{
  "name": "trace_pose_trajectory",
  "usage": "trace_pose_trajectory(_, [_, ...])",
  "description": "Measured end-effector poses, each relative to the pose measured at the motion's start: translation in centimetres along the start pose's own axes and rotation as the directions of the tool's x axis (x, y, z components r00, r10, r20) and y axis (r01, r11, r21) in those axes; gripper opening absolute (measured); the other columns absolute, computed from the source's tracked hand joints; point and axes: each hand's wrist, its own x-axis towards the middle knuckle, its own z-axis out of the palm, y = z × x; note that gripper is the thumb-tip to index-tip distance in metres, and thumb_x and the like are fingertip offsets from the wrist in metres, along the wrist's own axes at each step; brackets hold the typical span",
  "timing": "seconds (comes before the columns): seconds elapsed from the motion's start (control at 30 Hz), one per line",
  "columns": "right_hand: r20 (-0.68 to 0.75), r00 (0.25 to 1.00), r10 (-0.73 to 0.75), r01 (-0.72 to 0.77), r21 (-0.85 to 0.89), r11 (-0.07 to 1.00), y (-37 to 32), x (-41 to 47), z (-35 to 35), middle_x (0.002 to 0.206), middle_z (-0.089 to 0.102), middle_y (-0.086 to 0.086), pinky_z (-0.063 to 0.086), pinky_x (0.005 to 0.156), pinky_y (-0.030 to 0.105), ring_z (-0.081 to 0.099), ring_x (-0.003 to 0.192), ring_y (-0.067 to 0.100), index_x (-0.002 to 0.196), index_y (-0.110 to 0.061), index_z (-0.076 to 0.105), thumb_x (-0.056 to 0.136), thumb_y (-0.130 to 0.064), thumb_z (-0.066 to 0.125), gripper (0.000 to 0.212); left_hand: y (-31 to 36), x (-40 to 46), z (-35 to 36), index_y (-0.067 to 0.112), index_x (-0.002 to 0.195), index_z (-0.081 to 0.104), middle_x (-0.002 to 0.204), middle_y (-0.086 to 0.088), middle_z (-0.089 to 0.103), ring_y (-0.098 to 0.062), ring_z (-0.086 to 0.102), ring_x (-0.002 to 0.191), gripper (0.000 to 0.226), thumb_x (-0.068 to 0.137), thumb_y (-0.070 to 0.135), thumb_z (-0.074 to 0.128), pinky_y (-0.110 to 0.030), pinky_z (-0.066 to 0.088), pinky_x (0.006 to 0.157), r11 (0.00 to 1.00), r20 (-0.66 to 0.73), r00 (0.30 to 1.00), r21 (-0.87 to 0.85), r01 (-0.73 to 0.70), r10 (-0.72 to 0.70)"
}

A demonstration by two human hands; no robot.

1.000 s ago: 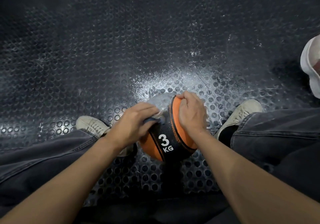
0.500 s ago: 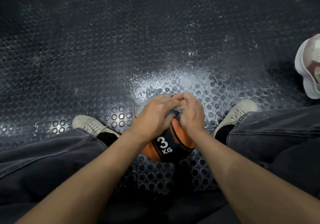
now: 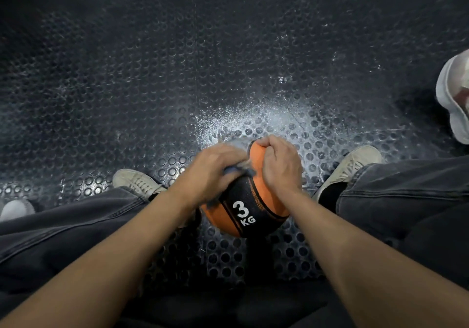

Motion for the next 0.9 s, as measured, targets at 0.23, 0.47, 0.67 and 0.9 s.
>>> trace_pose_trajectory(0.23, [-0.023, 0.999, 0.026, -0.026, -0.011, 1.0, 0.3, 0.1, 0.0, 0.1, 0.057, -0.009, 0.043, 0.088, 0.04, 0.051, 0.098, 0.016, 0.101, -0.024, 0.065, 0.102, -0.016, 0.037, 0.029, 1.9, 1.3, 2.4, 0.009, 0.095, 0.07, 0.092, -0.001, 0.067, -0.018, 0.057, 0.086, 0.016, 0.089, 0.019, 0.059, -0.032, 0.047, 0.081, 0.996, -0.094, 0.992, 0.026, 0.087, -0.084])
trace_pose_trajectory(0.47, [-0.058, 0.998, 0.021, -0.018, 0.055, 0.998, 0.3, 0.5, 0.4, 0.103, 0.068, -0.002, 0.048, 0.087, 0.045, 0.058, 0.094, 0.021, 0.101, -0.026, 0.07, 0.099, -0.017, 0.037, 0.034, 0.2, -4.3, 0.4, 0.012, 0.101, 0.068, 0.105, 0.005, 0.064, -0.004, 0.053, 0.096, 0.019, 0.095, 0.025, 0.056, -0.019, 0.042, 0.089, 0.995, -0.07, 0.997, -0.092, -0.032, 0.026])
trace_pose_trajectory(0.67, [-0.031, 0.999, 0.031, -0.03, 0.024, 0.999, 0.1, 0.0, 0.3, 0.102, 0.061, -0.005, 0.045, 0.089, 0.042, 0.054, 0.1, 0.02, 0.1, -0.025, 0.065, 0.102, -0.017, 0.037, 0.029, 2.1, 1.9, 3.1, 0.013, 0.093, 0.068, 0.089, 0.004, 0.064, -0.013, 0.054, 0.084, 0.008, 0.085, 0.012, 0.066, -0.039, 0.049, 0.081, 0.989, -0.123, 0.981, -0.028, 0.148, -0.151])
trace_pose_trajectory(0.9, [-0.061, 0.996, 0.066, -0.063, 0.056, 0.996, -0.2, 0.6, 0.5, 0.103, 0.066, -0.005, 0.047, 0.086, 0.039, 0.055, 0.094, 0.018, 0.102, -0.026, 0.07, 0.101, -0.017, 0.039, 0.033, 0.4, -3.9, 0.6, 0.01, 0.1, 0.071, 0.102, 0.002, 0.065, -0.015, 0.058, 0.092, 0.016, 0.092, 0.019, 0.06, -0.031, 0.048, 0.081, 0.998, -0.07, 0.998, -0.056, -0.016, 0.012])
